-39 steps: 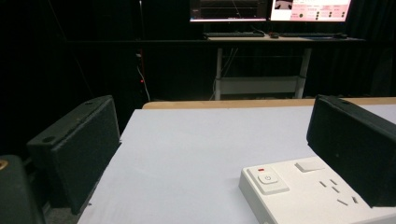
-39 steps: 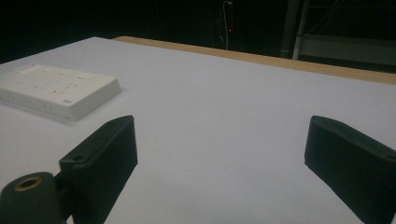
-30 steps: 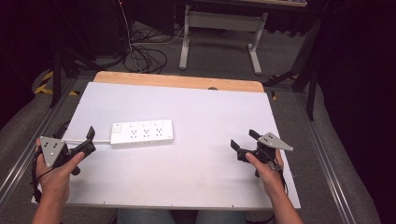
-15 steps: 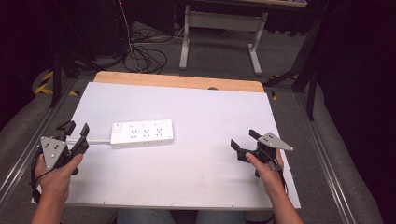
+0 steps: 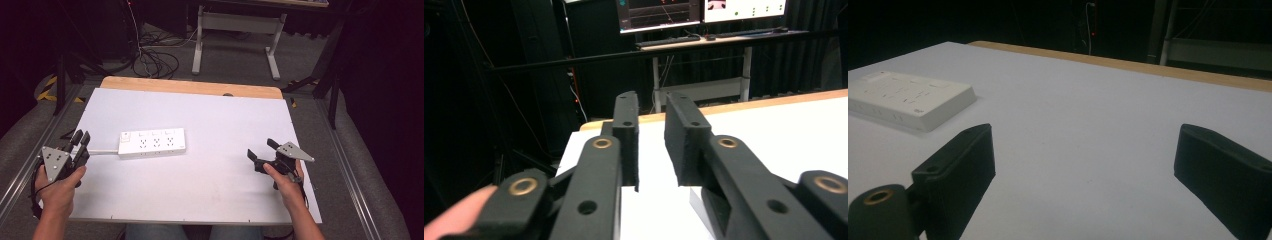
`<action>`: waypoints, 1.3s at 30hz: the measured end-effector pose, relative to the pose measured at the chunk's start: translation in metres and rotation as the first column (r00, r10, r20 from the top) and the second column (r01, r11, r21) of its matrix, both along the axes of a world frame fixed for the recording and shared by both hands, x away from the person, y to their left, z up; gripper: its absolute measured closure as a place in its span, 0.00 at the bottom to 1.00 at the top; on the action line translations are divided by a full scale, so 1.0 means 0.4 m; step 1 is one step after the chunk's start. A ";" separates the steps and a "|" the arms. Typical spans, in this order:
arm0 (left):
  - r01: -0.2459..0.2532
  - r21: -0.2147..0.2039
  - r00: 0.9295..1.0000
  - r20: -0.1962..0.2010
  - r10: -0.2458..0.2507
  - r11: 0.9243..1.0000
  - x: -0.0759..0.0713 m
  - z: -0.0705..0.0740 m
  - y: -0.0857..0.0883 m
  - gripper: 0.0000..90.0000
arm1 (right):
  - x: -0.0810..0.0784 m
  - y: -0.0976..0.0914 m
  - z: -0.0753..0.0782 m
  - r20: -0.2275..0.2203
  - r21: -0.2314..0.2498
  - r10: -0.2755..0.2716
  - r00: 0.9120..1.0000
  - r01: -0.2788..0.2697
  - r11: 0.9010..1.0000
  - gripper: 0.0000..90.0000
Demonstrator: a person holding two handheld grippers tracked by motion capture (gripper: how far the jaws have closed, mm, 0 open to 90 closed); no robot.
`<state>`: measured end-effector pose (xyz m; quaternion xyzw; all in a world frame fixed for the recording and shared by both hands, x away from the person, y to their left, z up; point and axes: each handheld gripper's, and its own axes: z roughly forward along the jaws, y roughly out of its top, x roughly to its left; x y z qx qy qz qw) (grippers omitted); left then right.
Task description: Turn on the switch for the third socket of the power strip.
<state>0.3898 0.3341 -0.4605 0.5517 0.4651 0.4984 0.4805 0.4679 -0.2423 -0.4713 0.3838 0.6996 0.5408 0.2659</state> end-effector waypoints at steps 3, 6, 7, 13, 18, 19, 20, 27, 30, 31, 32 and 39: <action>0.001 -0.018 1.000 -0.005 -0.001 1.000 0.000 -0.001 0.006 0.92 | 0.000 0.001 0.000 0.000 0.000 0.001 1.000 -0.001 1.000 0.11; -0.004 -0.009 1.000 -0.005 0.004 1.000 -0.001 -0.001 0.011 0.95 | 0.000 0.000 0.000 0.000 0.000 0.000 1.000 0.000 1.000 0.11; -0.005 -0.007 1.000 -0.005 0.005 1.000 -0.002 0.000 0.012 0.96 | 0.001 0.000 0.000 0.001 0.000 0.000 1.000 0.000 1.000 0.11; -0.004 -0.011 1.000 -0.005 0.004 1.000 -0.004 0.002 0.016 0.98 | 0.001 0.000 0.000 0.000 0.000 -0.001 1.000 0.001 1.000 0.11; 0.027 -0.024 1.000 0.004 -0.027 0.999 -0.006 0.004 0.017 0.99 | 0.001 0.000 0.000 0.000 0.000 -0.001 1.000 0.001 1.000 0.11; 0.037 -0.029 0.999 0.008 -0.037 0.999 -0.007 0.004 0.017 0.99 | 0.001 0.000 0.000 0.001 0.000 0.000 1.000 0.000 1.000 0.11; 0.045 -0.029 0.999 0.013 -0.045 0.999 -0.008 0.005 0.017 0.99 | 0.001 0.000 0.000 0.000 0.000 0.000 1.000 0.000 1.000 0.11; 0.088 -0.031 0.996 0.028 -0.088 0.996 -0.007 0.008 0.011 1.00 | 0.001 0.000 0.000 -0.001 -0.001 -0.001 1.000 0.001 1.000 0.11; 0.092 -0.026 0.995 0.025 -0.091 0.995 -0.006 0.008 0.008 1.00 | 0.001 0.000 -0.001 -0.002 -0.001 -0.002 1.000 0.002 1.000 0.11; 0.092 -0.024 0.995 0.026 -0.092 0.995 -0.006 0.008 0.007 1.00 | 0.002 0.000 -0.002 -0.005 -0.002 -0.002 1.000 0.002 1.000 0.11; 0.094 -0.025 0.995 0.027 -0.093 0.995 -0.005 0.009 0.006 1.00 | 0.003 0.001 -0.002 -0.005 -0.003 0.000 1.000 0.000 1.000 0.11; 0.103 -0.055 0.994 0.027 -0.101 0.993 -0.002 0.011 -0.008 1.00 | 0.008 0.004 -0.005 -0.007 -0.012 0.008 1.000 -0.009 1.000 0.11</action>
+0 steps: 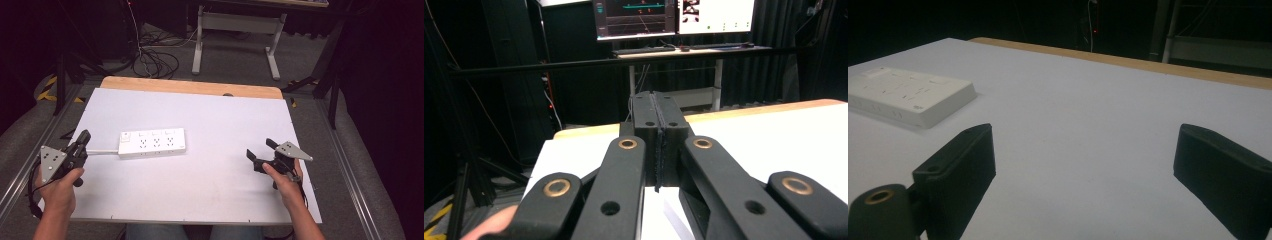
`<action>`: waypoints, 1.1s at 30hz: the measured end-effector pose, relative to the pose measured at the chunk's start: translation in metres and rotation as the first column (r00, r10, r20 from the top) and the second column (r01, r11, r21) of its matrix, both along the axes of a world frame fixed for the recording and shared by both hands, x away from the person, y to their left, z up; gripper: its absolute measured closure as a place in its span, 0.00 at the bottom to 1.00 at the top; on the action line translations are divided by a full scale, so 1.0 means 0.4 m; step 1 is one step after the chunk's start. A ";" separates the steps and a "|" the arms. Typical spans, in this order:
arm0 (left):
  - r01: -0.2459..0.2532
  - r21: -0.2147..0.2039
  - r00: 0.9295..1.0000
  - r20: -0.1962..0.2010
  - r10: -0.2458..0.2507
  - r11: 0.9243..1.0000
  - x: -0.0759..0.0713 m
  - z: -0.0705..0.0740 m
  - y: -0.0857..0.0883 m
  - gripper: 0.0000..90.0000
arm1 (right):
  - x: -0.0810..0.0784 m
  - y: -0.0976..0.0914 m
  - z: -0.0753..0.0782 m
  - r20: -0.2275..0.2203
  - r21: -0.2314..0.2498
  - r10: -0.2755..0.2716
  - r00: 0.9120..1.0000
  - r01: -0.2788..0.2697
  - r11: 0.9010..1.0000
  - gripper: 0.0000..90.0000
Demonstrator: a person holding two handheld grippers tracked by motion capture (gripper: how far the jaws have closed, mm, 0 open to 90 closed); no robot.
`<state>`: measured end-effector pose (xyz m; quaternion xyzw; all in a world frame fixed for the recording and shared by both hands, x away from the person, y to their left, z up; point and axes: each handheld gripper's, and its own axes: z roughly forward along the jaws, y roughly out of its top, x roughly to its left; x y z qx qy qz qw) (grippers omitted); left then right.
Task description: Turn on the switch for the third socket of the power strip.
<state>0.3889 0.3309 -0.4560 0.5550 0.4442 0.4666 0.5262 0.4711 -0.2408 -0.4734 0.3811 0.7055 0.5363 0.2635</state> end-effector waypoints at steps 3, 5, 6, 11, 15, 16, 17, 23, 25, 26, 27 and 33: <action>0.005 0.019 1.000 -0.008 -0.005 1.000 0.006 0.002 -0.013 1.00 | 0.002 -0.003 0.000 0.000 0.002 0.002 1.000 -0.002 1.000 0.11; 0.013 0.019 1.000 -0.014 -0.013 1.000 0.009 0.002 -0.022 1.00 | 0.002 -0.005 0.001 0.002 0.002 0.005 1.000 -0.005 1.000 0.11; 0.016 0.022 1.000 -0.018 -0.016 1.000 0.011 0.001 -0.027 1.00 | 0.002 -0.003 0.000 0.000 0.001 0.008 1.000 -0.008 1.000 0.11; 0.024 0.034 0.999 -0.033 -0.023 0.999 0.016 -0.002 -0.044 1.00 | 0.002 0.006 -0.002 -0.004 -0.005 0.024 1.000 -0.024 1.000 0.11; 0.023 0.044 0.998 -0.054 -0.021 0.999 0.026 -0.008 -0.051 1.00 | 0.002 0.010 -0.003 0.000 -0.012 0.040 0.999 -0.040 0.999 0.11; 0.025 0.047 0.998 -0.058 -0.022 0.999 0.029 -0.010 -0.053 1.00 | 0.002 0.011 -0.004 -0.002 -0.014 0.043 0.999 -0.043 0.999 0.11; 0.026 0.054 0.998 -0.065 -0.023 0.998 0.032 -0.012 -0.055 1.00 | 0.002 0.011 -0.004 -0.002 -0.014 0.043 0.999 -0.043 0.999 0.11; 0.046 0.071 0.996 -0.081 -0.040 0.996 0.058 -0.007 -0.081 1.00 | 0.005 0.011 -0.004 -0.004 -0.008 0.046 0.999 -0.046 0.999 0.12; 0.057 0.079 0.996 -0.079 -0.051 0.995 0.066 0.000 -0.092 1.00 | 0.008 0.011 -0.006 -0.004 -0.011 0.047 0.999 -0.047 0.999 0.12; 0.063 0.083 0.995 -0.078 -0.056 0.995 0.070 0.004 -0.097 1.00 | 0.009 0.011 -0.006 -0.005 -0.011 0.046 0.999 -0.046 0.999 0.12; 0.068 0.088 0.995 -0.076 -0.061 0.994 0.073 0.008 -0.100 1.00 | 0.009 0.011 -0.006 -0.005 -0.012 0.045 0.999 -0.046 0.999 0.12; 0.085 0.089 0.994 -0.071 -0.079 0.992 0.085 0.020 -0.116 1.00 | 0.005 0.009 -0.003 -0.003 -0.013 0.040 0.999 -0.040 0.999 0.12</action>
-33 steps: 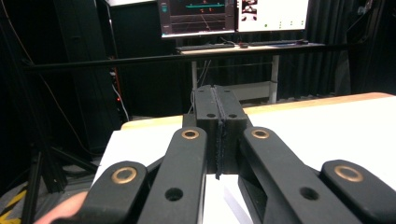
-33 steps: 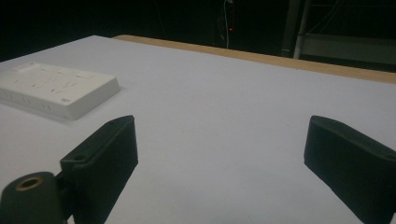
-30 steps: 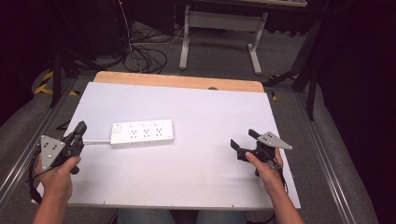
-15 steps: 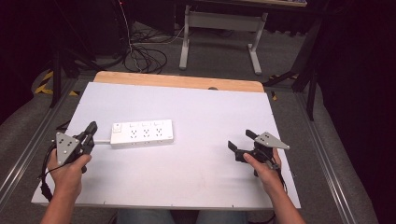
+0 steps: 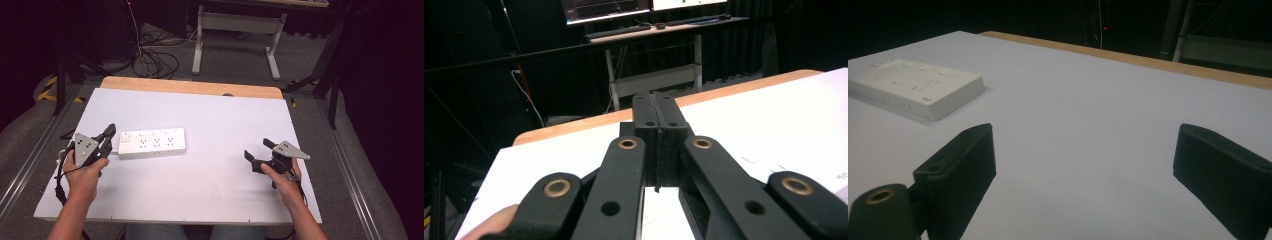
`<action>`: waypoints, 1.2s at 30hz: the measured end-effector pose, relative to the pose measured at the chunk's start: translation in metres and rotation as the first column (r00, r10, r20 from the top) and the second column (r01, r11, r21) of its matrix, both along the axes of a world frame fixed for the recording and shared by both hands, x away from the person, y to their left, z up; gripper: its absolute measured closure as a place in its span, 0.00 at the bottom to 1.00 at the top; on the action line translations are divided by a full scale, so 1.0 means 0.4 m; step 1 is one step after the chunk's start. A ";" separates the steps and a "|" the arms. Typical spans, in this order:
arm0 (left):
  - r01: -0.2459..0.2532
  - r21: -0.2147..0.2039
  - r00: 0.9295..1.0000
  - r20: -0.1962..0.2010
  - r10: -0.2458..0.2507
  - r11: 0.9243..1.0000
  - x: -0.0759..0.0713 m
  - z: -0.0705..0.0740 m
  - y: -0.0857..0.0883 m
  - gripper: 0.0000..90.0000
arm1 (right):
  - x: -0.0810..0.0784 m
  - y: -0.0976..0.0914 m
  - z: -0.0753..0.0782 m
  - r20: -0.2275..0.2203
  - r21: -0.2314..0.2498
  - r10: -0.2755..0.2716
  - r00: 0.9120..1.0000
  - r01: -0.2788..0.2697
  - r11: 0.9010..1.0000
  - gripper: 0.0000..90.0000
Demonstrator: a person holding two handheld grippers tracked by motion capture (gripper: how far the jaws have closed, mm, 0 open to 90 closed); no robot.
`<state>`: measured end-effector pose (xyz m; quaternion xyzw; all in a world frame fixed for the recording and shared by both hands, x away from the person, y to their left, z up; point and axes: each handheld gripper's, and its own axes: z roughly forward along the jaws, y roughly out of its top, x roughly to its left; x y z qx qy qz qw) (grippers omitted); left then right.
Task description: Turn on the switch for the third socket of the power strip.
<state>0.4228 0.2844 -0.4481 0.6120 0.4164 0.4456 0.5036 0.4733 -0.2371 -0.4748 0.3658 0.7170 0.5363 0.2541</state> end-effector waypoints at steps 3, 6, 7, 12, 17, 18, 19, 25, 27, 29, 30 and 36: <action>0.006 0.003 1.000 -0.003 -0.006 1.000 0.005 0.003 -0.005 1.00 | -0.001 -0.001 0.001 0.001 0.001 -0.003 1.000 0.003 1.000 0.12; 0.014 0.013 1.000 -0.007 -0.014 1.000 0.010 0.007 -0.011 1.00 | 0.000 -0.001 0.000 0.001 0.004 -0.001 1.000 0.001 1.000 0.12; 0.017 0.017 1.000 -0.008 -0.017 1.000 0.011 0.008 -0.014 1.00 | 0.000 -0.001 0.000 -0.003 0.005 -0.003 1.000 0.003 1.000 0.12; 0.031 0.021 0.999 -0.013 -0.031 0.999 0.021 0.017 -0.031 1.00 | 0.003 0.000 0.001 -0.001 0.010 -0.005 1.000 0.005 1.000 0.12; 0.043 0.017 0.999 -0.032 -0.042 0.999 0.036 0.022 -0.051 1.00 | 0.004 0.000 0.002 -0.001 0.017 -0.004 1.000 0.004 1.000 0.12; 0.045 0.013 0.998 -0.032 -0.045 0.999 0.040 0.023 -0.056 1.00 | 0.004 0.000 0.002 -0.001 0.017 -0.004 1.000 0.004 1.000 0.12; 0.049 0.013 0.998 -0.035 -0.049 0.999 0.043 0.024 -0.061 1.00 | 0.005 0.000 0.002 -0.001 0.017 -0.003 1.000 0.003 1.000 0.12; 0.071 0.027 0.996 -0.051 -0.070 0.997 0.061 0.027 -0.088 1.00 | 0.007 0.000 0.003 -0.001 0.019 -0.004 1.000 0.004 1.000 0.12; 0.072 0.030 0.996 -0.054 -0.071 0.997 0.067 0.028 -0.096 1.00 | 0.008 0.001 0.004 0.000 0.018 -0.005 1.000 0.005 1.000 0.12; 0.080 0.038 0.995 -0.061 -0.078 0.996 0.073 0.028 -0.105 1.00 | 0.008 0.002 0.005 0.001 0.020 -0.004 1.000 0.004 1.000 0.12; 0.083 0.034 0.995 -0.064 -0.080 0.996 0.075 0.028 -0.109 1.00 | 0.008 0.003 0.005 -0.001 0.020 -0.004 1.000 0.004 1.000 0.12; 0.099 0.042 0.992 -0.083 -0.096 0.994 0.089 0.025 -0.134 1.00 | 0.008 0.006 0.005 -0.002 0.019 0.001 1.000 -0.001 1.000 0.12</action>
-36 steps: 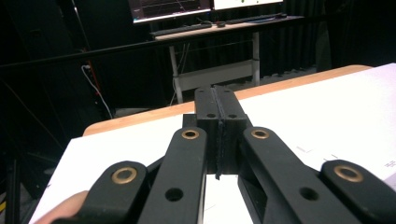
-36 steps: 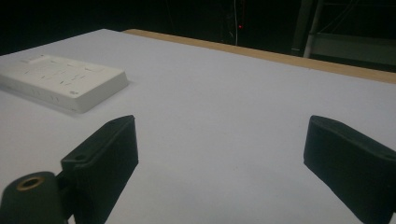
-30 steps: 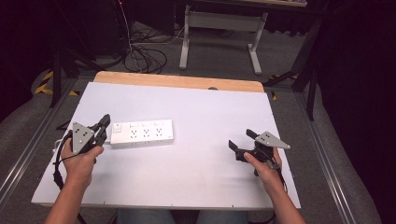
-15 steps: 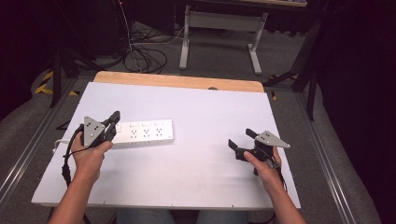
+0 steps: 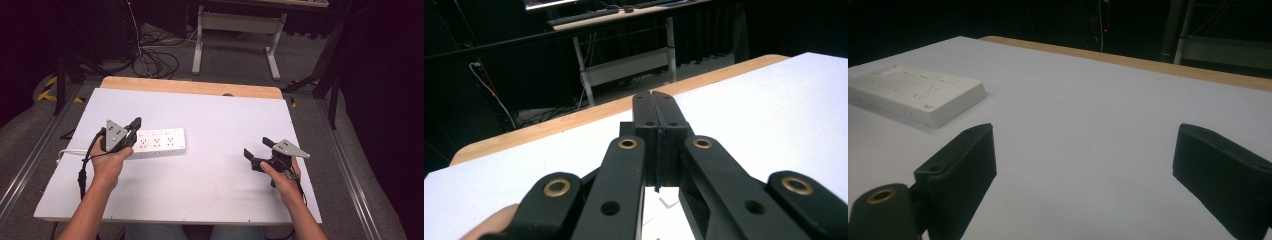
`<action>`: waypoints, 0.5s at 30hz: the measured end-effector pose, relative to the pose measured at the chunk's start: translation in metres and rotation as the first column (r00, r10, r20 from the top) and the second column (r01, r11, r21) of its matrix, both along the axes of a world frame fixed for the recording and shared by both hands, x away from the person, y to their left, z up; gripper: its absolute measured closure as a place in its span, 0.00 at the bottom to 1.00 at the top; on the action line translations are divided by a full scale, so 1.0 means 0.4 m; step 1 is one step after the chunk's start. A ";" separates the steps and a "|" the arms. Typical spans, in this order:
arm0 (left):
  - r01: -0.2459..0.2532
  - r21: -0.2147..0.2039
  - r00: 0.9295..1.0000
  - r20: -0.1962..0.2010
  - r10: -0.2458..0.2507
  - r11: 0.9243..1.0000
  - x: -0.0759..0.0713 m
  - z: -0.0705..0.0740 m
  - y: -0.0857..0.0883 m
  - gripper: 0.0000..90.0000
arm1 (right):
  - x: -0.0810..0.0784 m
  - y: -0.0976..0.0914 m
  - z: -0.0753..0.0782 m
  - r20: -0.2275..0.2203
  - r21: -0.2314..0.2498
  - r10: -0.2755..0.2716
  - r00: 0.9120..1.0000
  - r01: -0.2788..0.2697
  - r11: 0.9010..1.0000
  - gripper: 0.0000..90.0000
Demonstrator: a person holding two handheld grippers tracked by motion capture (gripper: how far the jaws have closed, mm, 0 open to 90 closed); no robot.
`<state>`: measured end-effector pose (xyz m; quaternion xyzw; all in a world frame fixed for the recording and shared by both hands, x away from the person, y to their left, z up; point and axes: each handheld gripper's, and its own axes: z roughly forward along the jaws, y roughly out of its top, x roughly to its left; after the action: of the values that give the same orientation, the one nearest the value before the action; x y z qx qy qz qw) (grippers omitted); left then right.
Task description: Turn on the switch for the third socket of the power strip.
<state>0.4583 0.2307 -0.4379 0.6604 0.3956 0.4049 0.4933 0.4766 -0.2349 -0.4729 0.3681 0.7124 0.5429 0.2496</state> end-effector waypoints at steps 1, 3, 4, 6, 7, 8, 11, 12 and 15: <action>0.002 -0.002 1.000 0.000 -0.002 1.000 0.003 -0.001 -0.004 1.00 | 0.001 0.000 0.000 0.001 0.000 -0.001 1.000 0.001 1.000 0.12; 0.007 -0.001 1.000 -0.008 -0.007 1.000 0.008 -0.003 -0.009 1.00 | 0.002 0.000 -0.001 0.000 -0.003 0.001 1.000 -0.001 1.000 0.12; 0.003 -0.004 1.000 -0.008 -0.003 1.000 0.009 -0.004 -0.012 1.00 | 0.002 0.001 -0.001 -0.001 -0.003 0.001 1.000 -0.001 1.000 0.12; 0.002 -0.005 1.000 -0.013 -0.002 1.000 0.011 -0.004 -0.016 1.00 | 0.001 0.002 0.000 0.000 -0.002 0.001 1.000 -0.001 1.000 0.12; 0.004 -0.003 1.000 -0.011 -0.004 1.000 0.012 -0.004 -0.017 1.00 | 0.000 0.003 0.001 0.000 -0.002 0.001 1.000 -0.001 1.000 0.12; 0.003 0.000 1.000 -0.013 -0.003 1.000 0.011 -0.005 -0.019 1.00 | -0.001 0.004 0.001 0.003 -0.002 0.003 1.000 -0.003 1.000 0.12; 0.010 0.002 1.000 -0.015 -0.010 1.000 0.010 -0.005 -0.020 1.00 | -0.003 0.005 0.003 0.002 0.000 0.004 1.000 -0.004 1.000 0.12; 0.011 0.004 1.000 -0.017 -0.011 1.000 0.010 -0.005 -0.019 1.00 | -0.003 0.005 0.003 0.002 0.000 0.004 1.000 -0.004 1.000 0.12; 0.009 0.009 1.000 -0.018 -0.009 1.000 0.012 -0.005 -0.015 1.00 | -0.001 0.005 0.002 0.003 -0.001 0.005 1.000 -0.005 1.000 0.12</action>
<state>0.4633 0.2245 -0.4401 0.6681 0.3952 0.3983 0.4886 0.4761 -0.2328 -0.4720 0.3655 0.7130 0.5438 0.2497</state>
